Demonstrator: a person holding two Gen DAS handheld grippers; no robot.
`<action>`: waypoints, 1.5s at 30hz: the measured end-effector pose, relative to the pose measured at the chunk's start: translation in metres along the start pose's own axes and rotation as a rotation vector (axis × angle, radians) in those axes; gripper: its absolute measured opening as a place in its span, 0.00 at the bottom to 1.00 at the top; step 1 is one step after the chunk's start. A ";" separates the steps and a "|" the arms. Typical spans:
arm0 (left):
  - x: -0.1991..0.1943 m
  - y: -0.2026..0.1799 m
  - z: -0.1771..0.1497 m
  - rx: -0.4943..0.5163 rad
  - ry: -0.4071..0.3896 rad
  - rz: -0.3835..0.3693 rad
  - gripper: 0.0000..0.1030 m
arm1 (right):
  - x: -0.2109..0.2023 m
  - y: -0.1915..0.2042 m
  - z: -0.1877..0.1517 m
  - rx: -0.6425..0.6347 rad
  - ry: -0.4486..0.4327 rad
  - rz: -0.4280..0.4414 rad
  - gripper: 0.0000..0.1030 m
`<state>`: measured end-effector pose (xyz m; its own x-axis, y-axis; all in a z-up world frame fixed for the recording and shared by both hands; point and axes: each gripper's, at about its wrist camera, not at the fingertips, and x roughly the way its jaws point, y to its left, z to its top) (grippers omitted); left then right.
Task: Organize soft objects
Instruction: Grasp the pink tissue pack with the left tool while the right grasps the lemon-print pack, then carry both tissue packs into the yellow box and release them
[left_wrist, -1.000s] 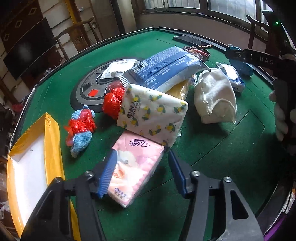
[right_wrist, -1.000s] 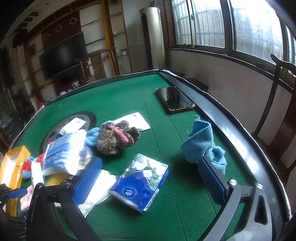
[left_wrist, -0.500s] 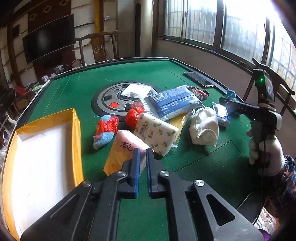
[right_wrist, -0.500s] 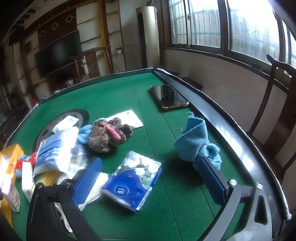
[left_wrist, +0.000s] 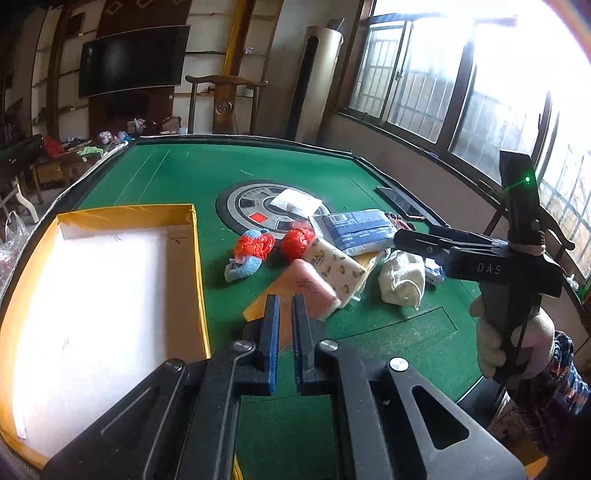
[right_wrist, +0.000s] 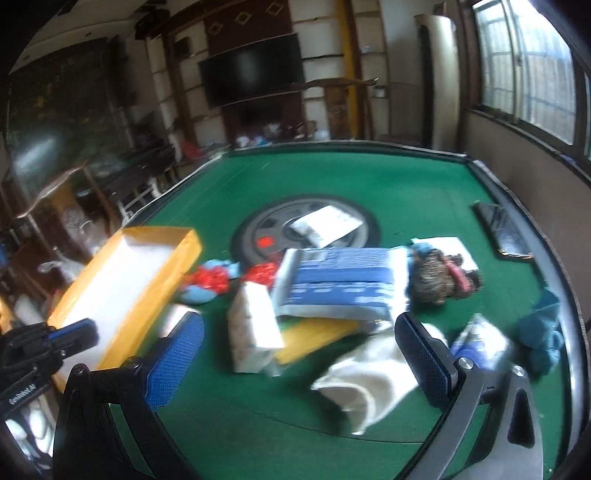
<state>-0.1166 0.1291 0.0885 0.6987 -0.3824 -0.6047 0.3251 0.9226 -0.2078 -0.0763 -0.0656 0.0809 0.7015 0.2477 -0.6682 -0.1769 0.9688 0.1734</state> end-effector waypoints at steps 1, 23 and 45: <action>0.000 0.001 -0.001 -0.003 0.007 0.003 0.04 | 0.007 0.008 0.000 0.003 0.032 0.067 0.99; 0.045 -0.019 -0.014 0.094 0.172 0.034 0.62 | 0.062 0.014 -0.002 -0.034 0.258 0.066 0.19; 0.099 -0.036 -0.007 0.193 0.315 0.092 0.54 | -0.005 -0.025 -0.002 0.059 0.129 0.150 0.19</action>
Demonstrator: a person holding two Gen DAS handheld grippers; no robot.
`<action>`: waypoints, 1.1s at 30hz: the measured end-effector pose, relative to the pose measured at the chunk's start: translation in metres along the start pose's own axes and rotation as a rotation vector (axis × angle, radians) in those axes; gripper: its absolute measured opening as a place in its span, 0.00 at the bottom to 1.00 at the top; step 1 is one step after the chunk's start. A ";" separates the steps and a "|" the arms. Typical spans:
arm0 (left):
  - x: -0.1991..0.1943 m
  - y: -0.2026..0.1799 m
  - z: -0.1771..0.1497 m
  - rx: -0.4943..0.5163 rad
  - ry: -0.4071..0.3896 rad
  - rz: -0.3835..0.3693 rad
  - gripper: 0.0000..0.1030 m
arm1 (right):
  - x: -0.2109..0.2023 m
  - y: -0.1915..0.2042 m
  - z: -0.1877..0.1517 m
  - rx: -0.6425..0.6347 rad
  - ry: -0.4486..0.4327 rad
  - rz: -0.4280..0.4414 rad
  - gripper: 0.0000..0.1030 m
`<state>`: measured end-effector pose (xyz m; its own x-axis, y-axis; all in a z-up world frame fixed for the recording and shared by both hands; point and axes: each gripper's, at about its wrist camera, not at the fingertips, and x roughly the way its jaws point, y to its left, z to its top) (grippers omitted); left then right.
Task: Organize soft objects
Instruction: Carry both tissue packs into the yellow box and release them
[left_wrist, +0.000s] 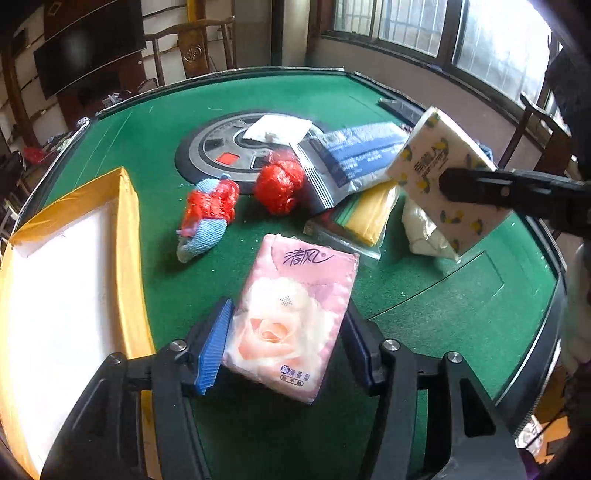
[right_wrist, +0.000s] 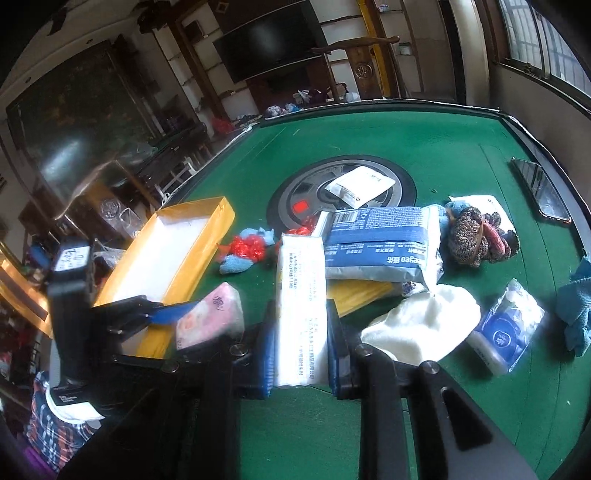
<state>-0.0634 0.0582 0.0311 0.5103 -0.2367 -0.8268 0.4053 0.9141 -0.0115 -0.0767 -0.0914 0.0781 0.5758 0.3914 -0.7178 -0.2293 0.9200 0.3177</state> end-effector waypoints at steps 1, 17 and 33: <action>-0.009 0.005 -0.001 -0.024 -0.022 -0.018 0.54 | 0.002 0.004 0.001 -0.006 0.003 0.006 0.19; -0.036 0.193 0.007 -0.505 -0.101 0.090 0.55 | 0.140 0.135 0.078 -0.039 0.147 0.203 0.20; 0.007 0.271 -0.009 -0.733 -0.055 0.146 0.59 | 0.250 0.160 0.093 0.100 0.272 0.283 0.22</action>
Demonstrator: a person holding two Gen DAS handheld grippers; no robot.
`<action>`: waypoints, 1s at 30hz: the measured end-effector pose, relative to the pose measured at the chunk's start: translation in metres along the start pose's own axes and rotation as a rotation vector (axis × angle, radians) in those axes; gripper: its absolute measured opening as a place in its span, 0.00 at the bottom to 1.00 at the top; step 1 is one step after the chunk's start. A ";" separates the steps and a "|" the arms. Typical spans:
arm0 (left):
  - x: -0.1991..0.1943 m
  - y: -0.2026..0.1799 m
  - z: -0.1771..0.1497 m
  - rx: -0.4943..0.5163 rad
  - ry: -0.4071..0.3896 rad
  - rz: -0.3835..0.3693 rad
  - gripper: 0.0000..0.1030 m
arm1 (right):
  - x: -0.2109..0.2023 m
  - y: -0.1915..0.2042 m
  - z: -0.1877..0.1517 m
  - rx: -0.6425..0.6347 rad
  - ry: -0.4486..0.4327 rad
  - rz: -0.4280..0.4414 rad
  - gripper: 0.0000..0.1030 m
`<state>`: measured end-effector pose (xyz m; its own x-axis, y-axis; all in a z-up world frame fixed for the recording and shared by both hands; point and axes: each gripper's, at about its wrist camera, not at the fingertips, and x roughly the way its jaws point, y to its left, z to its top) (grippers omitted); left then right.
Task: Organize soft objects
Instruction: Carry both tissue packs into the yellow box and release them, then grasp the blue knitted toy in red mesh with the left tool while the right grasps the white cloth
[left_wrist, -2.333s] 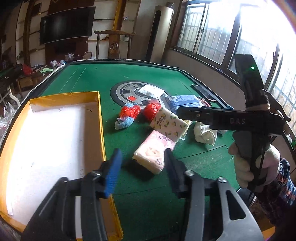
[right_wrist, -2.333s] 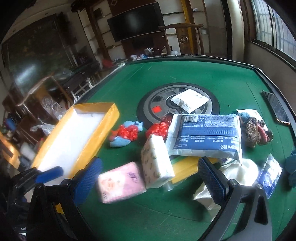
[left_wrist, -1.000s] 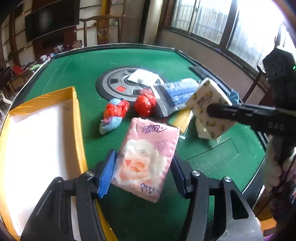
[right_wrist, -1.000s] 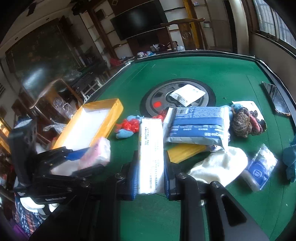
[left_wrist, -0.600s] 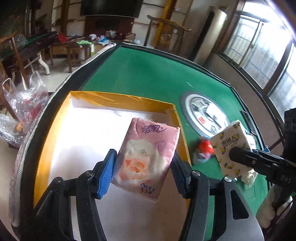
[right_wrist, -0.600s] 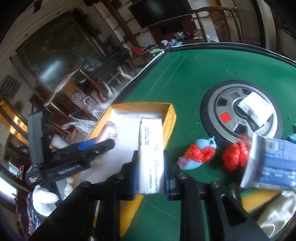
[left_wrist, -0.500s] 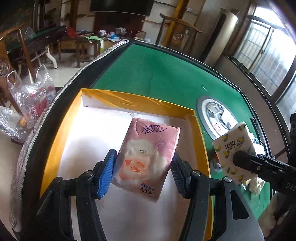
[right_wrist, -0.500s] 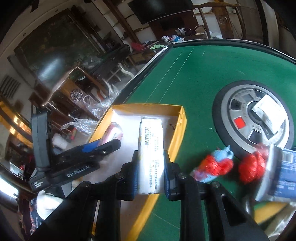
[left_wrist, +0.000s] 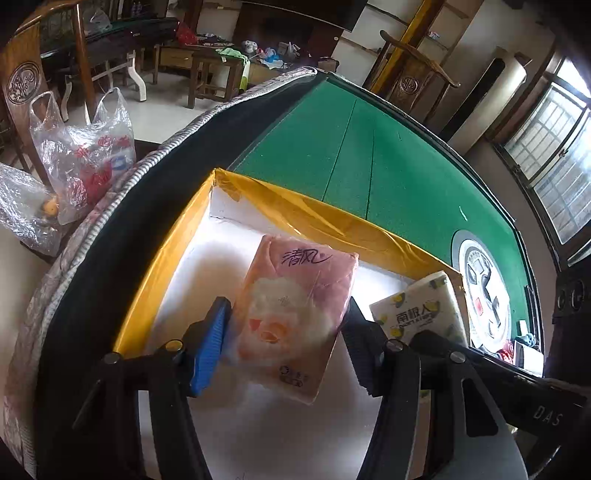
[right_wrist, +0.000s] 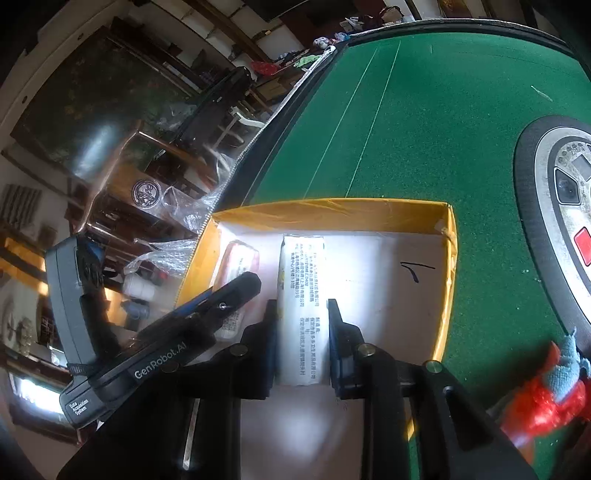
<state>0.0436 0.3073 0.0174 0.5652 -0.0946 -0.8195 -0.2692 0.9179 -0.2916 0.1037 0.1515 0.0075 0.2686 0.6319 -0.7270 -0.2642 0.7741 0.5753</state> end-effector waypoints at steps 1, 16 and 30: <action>0.000 0.000 0.002 -0.007 0.003 -0.013 0.60 | 0.000 -0.001 0.001 0.008 -0.002 0.004 0.22; -0.033 0.014 0.007 -0.111 -0.050 -0.092 0.60 | -0.081 -0.009 -0.008 -0.076 -0.181 -0.157 0.57; -0.067 -0.087 -0.036 0.118 -0.057 -0.191 0.66 | -0.219 -0.119 -0.080 0.002 -0.516 -0.407 0.62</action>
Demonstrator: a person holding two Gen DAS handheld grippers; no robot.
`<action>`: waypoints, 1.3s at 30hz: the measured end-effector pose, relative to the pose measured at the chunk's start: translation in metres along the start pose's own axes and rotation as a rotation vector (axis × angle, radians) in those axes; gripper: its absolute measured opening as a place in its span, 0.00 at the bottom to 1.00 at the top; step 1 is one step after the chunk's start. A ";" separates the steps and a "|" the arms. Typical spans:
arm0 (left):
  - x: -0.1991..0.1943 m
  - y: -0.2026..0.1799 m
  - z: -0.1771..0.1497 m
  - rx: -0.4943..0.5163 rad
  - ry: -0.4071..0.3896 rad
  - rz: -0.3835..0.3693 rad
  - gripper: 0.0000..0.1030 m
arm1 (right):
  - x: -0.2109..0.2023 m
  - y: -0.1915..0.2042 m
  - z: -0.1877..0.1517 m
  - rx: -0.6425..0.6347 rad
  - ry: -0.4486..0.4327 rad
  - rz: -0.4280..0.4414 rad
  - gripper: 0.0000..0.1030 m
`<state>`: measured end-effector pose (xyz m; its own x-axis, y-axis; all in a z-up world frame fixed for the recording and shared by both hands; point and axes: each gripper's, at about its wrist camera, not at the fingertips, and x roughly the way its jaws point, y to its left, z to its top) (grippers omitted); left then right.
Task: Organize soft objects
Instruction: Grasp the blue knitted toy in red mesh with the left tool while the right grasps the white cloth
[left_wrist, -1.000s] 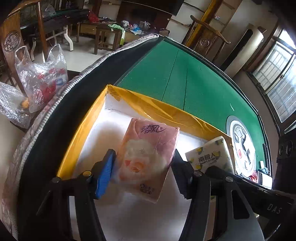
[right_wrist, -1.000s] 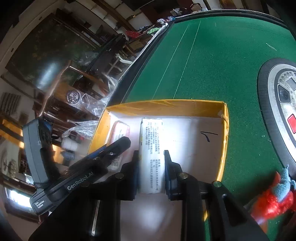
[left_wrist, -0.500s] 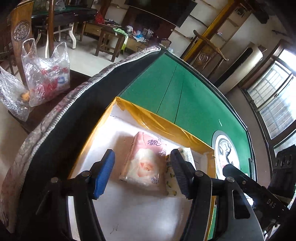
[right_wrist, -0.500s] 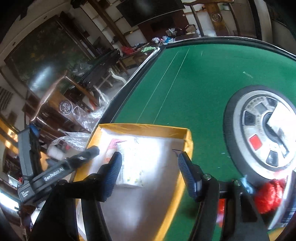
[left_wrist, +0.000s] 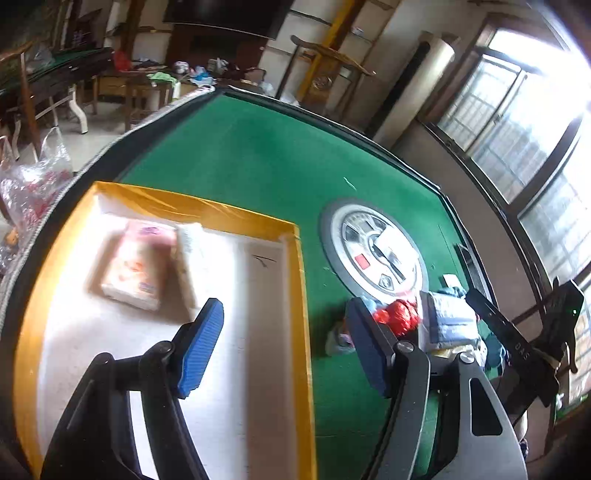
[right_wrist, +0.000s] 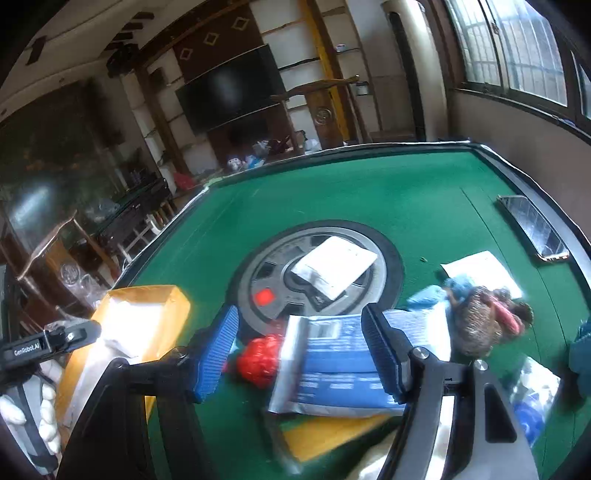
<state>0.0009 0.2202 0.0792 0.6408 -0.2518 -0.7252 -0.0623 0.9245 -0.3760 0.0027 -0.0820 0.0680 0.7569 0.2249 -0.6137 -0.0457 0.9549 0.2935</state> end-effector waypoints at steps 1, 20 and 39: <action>0.005 -0.013 -0.003 0.027 0.015 -0.009 0.66 | -0.002 -0.010 -0.002 0.014 -0.002 -0.008 0.62; 0.118 -0.125 -0.039 0.347 0.174 0.200 0.66 | -0.034 -0.075 -0.004 0.171 -0.087 0.037 0.62; 0.041 -0.128 -0.050 0.257 0.060 -0.112 0.29 | -0.032 -0.097 -0.009 0.238 -0.038 0.074 0.62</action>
<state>-0.0033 0.0770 0.0691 0.5858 -0.3660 -0.7231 0.2077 0.9302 -0.3026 -0.0230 -0.1796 0.0522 0.7814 0.2810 -0.5572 0.0493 0.8624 0.5039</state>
